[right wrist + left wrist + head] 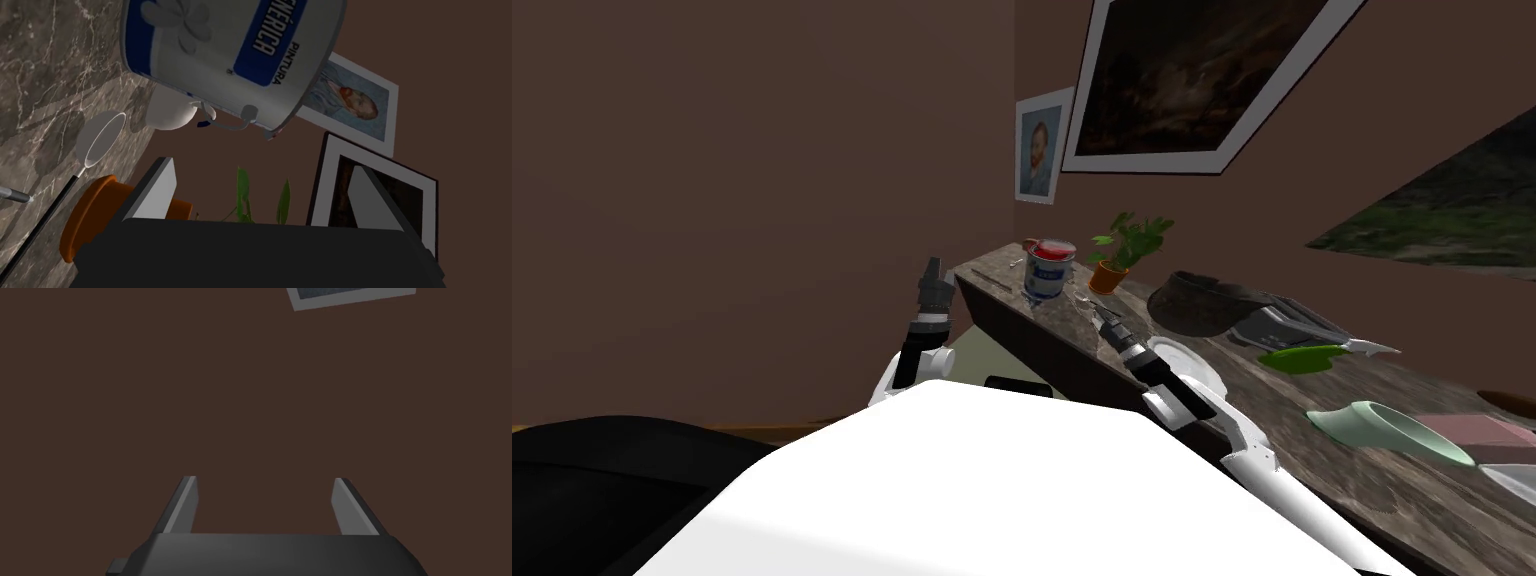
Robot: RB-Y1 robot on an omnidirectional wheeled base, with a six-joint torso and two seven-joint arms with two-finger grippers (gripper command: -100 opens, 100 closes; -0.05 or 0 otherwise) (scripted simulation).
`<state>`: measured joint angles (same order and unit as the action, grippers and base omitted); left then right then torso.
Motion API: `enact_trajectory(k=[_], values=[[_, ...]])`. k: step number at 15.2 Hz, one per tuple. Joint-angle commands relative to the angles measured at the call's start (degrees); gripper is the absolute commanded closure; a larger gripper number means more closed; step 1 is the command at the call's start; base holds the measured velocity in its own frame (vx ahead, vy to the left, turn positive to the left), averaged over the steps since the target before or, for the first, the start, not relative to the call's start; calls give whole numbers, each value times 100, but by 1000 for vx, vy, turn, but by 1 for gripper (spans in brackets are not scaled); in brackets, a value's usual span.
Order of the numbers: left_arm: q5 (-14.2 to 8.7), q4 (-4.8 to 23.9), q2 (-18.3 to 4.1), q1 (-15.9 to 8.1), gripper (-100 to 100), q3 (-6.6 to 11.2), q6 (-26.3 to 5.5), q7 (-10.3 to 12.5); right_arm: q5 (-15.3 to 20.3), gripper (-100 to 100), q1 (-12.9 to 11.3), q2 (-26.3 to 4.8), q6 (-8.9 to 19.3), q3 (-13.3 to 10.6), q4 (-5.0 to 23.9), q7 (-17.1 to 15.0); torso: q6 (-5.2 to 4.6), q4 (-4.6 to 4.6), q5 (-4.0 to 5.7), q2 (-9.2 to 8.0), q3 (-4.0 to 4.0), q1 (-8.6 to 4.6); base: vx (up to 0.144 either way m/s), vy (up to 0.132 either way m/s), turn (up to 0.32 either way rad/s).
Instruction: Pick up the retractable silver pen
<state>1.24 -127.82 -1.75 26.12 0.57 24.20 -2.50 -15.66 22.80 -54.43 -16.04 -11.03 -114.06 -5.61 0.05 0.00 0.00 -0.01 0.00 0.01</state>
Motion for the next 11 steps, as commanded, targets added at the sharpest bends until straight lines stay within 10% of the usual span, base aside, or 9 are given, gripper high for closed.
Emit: enact_trajectory(k=[1,11], values=[[0,0,0,0,0,0,0,0,-127,-100,-5,-286,125,-55,106,-54,0,0,0,0,0,0,-12,11,225],[0,0,0,0,0,0,0,0,-582,-100,-78,-1372,640,-416,549,-172,-2,0,-1,2,1,2,-7,10,145]])
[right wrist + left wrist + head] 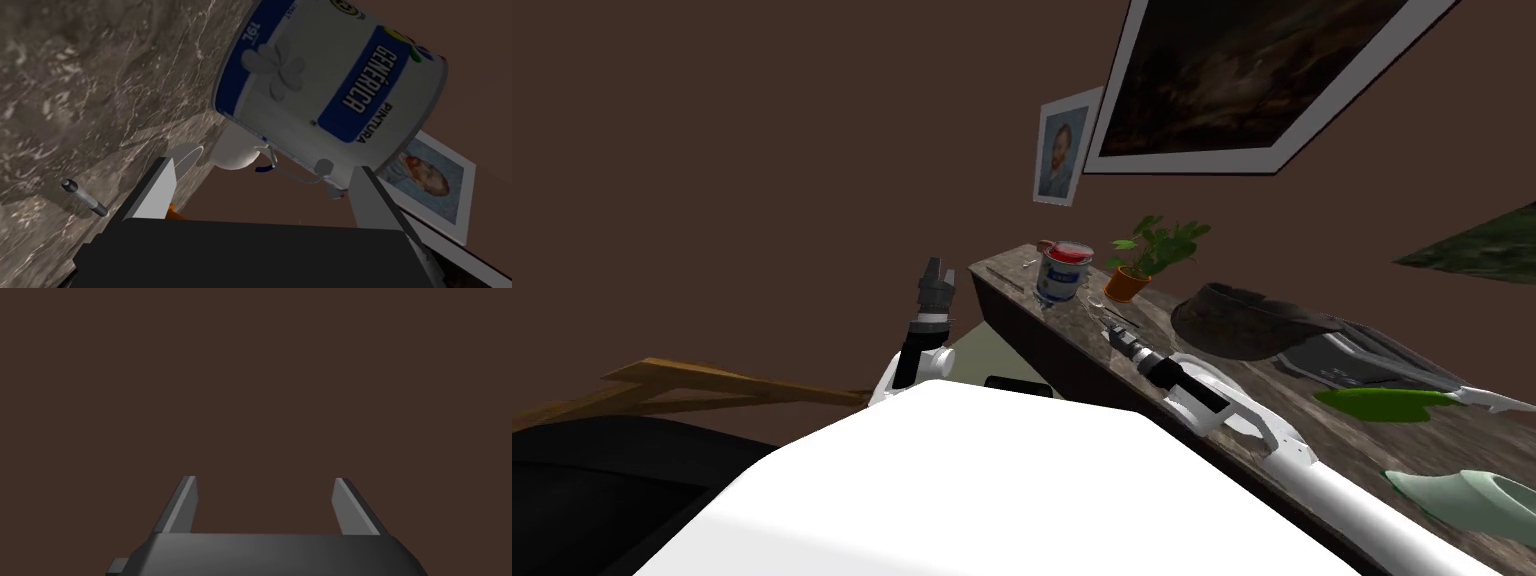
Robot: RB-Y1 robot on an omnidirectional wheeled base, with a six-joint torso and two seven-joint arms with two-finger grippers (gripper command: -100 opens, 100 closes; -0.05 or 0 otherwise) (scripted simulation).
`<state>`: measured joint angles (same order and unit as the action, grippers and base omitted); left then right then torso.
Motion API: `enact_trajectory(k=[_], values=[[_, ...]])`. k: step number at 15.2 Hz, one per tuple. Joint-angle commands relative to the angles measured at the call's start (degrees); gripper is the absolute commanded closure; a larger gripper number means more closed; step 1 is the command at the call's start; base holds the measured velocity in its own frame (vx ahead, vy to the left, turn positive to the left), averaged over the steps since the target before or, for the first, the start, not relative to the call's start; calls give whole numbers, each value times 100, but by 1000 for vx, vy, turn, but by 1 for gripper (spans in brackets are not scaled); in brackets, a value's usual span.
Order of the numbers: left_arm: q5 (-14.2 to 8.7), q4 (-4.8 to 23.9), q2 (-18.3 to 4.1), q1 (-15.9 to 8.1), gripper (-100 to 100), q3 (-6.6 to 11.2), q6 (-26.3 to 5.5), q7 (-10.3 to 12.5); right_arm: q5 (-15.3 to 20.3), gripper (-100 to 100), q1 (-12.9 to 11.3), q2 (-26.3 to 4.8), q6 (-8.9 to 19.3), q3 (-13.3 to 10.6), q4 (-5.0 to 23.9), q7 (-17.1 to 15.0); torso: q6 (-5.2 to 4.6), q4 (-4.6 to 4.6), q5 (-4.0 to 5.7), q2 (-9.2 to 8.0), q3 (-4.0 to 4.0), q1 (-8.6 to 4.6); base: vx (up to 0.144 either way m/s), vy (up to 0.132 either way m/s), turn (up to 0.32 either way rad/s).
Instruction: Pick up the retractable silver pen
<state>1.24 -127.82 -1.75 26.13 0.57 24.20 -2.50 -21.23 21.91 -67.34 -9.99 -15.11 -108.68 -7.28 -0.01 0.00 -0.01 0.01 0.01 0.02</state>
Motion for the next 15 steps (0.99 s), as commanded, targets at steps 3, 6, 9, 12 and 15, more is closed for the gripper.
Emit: enact_trajectory(k=[3,6,9,12,15], values=[[0,0,0,-1,0,0,0,0,-329,-100,-28,-568,376,-259,297,-86,4,0,-1,1,1,1,-4,16,220],[0,0,0,0,0,0,0,0,-479,-100,-44,-912,543,-388,436,-126,0,0,-1,2,1,2,-2,15,151],[0,0,0,-1,0,-1,0,0,-628,-100,-57,-1275,708,-518,571,-166,6,1,-2,3,2,5,1,19,236],[0,0,0,0,0,0,0,0,-916,-100,-73,-1687,1027,-783,827,-245,4,1,-2,6,3,6,7,23,226],[0,0,0,-1,0,0,0,0,-1056,-100,-75,-2025,1180,-916,947,-284,6,2,-2,10,6,8,15,24,216]])
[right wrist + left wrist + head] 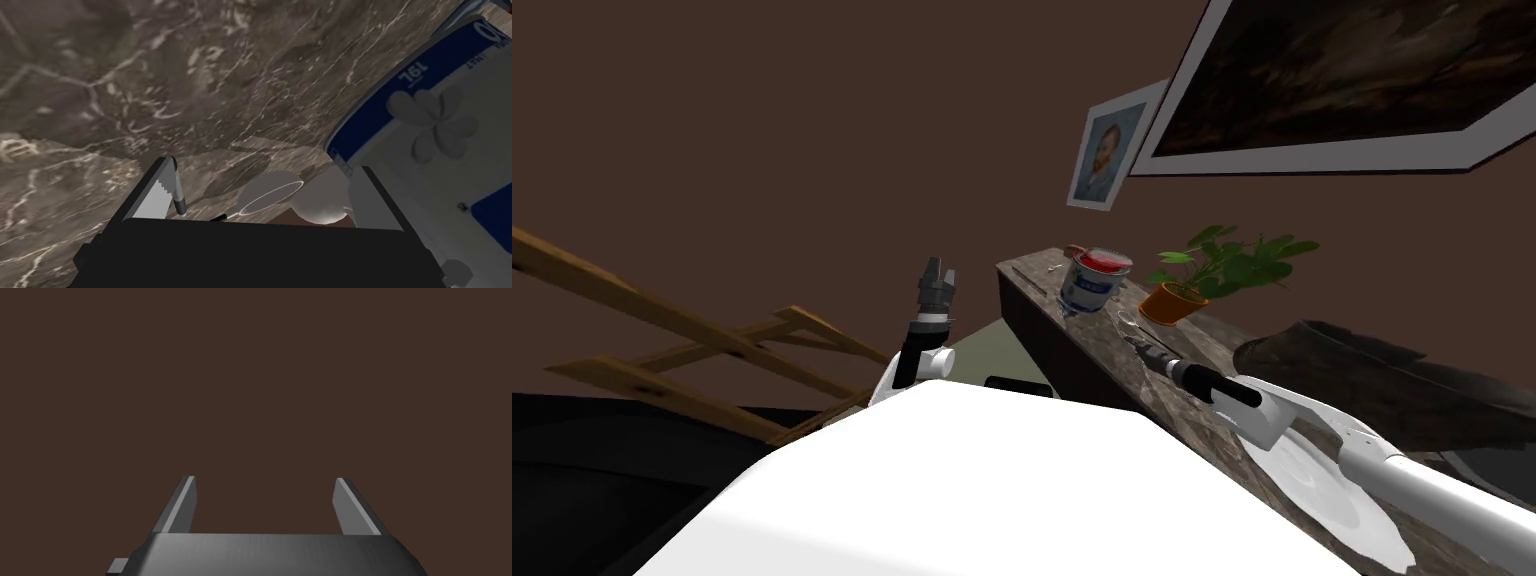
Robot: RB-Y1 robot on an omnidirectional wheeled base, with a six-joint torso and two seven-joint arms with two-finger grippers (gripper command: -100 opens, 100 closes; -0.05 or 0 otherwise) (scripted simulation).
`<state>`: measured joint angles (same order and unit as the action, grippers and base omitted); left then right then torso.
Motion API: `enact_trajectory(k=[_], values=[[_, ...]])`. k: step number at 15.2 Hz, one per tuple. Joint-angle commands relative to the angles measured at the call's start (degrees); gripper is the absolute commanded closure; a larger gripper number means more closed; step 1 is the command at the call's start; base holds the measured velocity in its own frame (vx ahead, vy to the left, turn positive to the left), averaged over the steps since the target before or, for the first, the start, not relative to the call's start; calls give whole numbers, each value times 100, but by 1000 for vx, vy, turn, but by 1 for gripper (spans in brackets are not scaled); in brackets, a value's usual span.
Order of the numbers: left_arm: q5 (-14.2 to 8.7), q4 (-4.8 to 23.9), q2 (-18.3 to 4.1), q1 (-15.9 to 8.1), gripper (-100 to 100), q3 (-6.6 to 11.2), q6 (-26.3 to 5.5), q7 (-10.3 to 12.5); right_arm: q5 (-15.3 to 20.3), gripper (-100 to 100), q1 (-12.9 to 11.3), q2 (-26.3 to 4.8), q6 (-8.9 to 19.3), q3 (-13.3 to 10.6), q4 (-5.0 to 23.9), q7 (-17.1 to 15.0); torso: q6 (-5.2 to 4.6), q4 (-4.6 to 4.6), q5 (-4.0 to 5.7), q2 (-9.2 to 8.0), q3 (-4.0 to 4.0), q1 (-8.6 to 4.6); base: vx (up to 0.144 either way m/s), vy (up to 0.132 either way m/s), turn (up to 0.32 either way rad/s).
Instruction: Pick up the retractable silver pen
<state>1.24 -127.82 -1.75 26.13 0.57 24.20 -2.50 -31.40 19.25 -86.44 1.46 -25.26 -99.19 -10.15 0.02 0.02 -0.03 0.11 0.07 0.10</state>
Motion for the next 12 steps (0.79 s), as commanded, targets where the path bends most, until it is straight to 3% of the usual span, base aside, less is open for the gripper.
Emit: enact_trajectory(k=[1,3,5,8,10,12], values=[[0,0,0,0,0,0,0,0,-39,-100,191,-115,35,99,-2,3,0,0,0,0,0,0,13,13,65],[0,0,0,0,0,0,0,0,-304,-100,198,-470,323,-171,217,-73,-1,-1,0,-4,-2,-2,17,26,256],[0,0,0,0,0,0,0,0,-304,-100,198,-527,323,-171,217,-73,2,0,0,1,1,2,22,19,178],[0,0,0,0,0,0,0,0,-548,-100,224,-859,585,-442,406,-144,-1,0,0,0,0,0,25,24,170],[0,0,0,0,0,0,0,0,-548,-100,224,-859,585,-442,406,-144,-1,0,0,2,1,1,25,15,119],[0,0,0,0,0,0,0,0,-765,-100,268,-1111,816,-706,563,-209,-2,0,1,0,0,-2,32,22,186]])
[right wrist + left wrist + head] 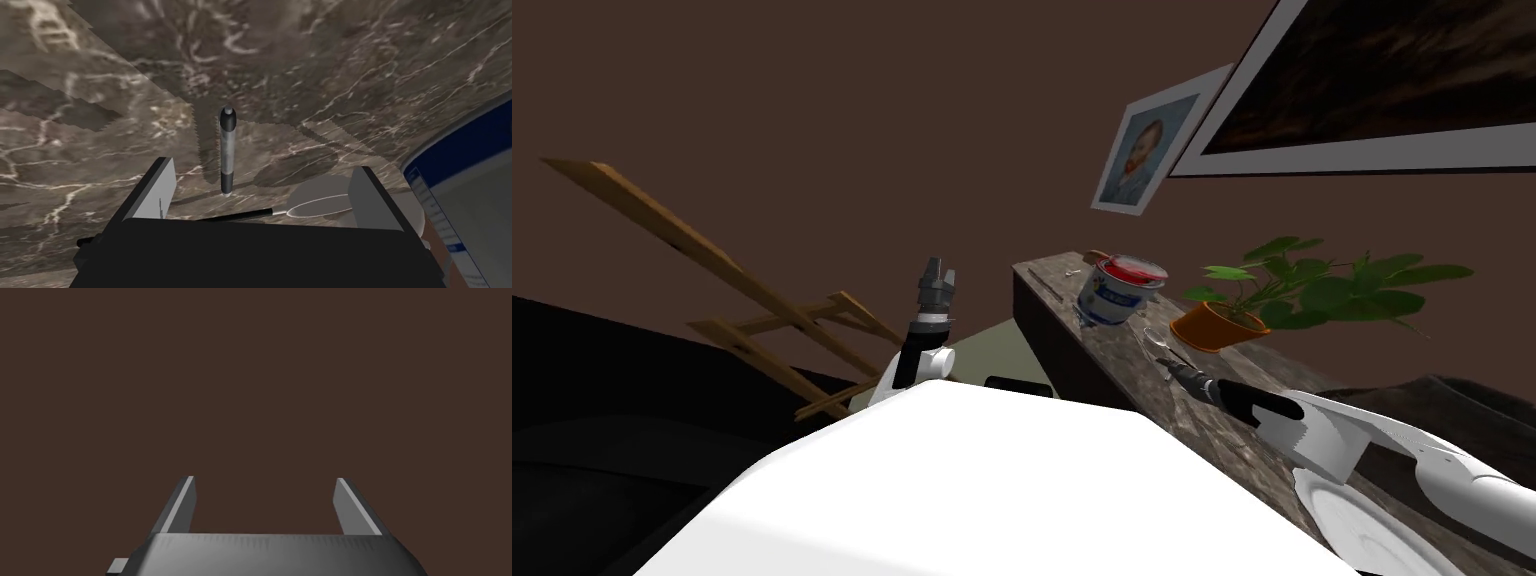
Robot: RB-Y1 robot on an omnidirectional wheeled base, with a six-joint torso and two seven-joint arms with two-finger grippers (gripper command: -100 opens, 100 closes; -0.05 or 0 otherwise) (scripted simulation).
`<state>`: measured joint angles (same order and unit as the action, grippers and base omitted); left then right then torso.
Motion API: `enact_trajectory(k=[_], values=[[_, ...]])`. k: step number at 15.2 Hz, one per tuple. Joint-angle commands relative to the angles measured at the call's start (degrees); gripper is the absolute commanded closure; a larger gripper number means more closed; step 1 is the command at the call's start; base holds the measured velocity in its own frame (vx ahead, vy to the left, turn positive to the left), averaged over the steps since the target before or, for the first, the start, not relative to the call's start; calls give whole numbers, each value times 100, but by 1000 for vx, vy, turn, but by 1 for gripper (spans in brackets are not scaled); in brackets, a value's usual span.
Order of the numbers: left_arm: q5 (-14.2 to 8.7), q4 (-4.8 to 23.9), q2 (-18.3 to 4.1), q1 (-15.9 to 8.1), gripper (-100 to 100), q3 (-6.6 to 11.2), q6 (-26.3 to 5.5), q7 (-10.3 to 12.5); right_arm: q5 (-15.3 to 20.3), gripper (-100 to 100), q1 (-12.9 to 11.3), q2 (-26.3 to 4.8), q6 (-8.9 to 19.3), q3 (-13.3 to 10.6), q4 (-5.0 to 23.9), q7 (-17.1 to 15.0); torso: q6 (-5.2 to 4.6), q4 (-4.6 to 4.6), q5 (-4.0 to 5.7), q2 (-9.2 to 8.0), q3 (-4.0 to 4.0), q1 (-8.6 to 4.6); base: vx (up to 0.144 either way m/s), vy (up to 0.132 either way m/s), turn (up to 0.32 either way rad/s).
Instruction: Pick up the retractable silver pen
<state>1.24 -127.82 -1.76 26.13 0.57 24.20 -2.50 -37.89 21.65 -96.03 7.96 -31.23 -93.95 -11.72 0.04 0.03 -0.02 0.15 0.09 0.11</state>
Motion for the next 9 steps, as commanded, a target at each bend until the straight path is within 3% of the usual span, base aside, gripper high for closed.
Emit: enact_trajectory(k=[1,3,9], values=[[0,0,0,0,0,0,0,0,-116,-100,27,-152,165,-109,39,-51,0,0,0,0,0,0,45,23,222],[0,0,0,0,0,0,0,0,-299,-100,79,-334,358,-349,164,-107,-2,1,-1,4,3,1,48,26,239],[0,0,0,1,0,0,0,0,-576,-100,186,-547,646,-746,336,-195,-2,2,0,7,4,0,46,19,180]])
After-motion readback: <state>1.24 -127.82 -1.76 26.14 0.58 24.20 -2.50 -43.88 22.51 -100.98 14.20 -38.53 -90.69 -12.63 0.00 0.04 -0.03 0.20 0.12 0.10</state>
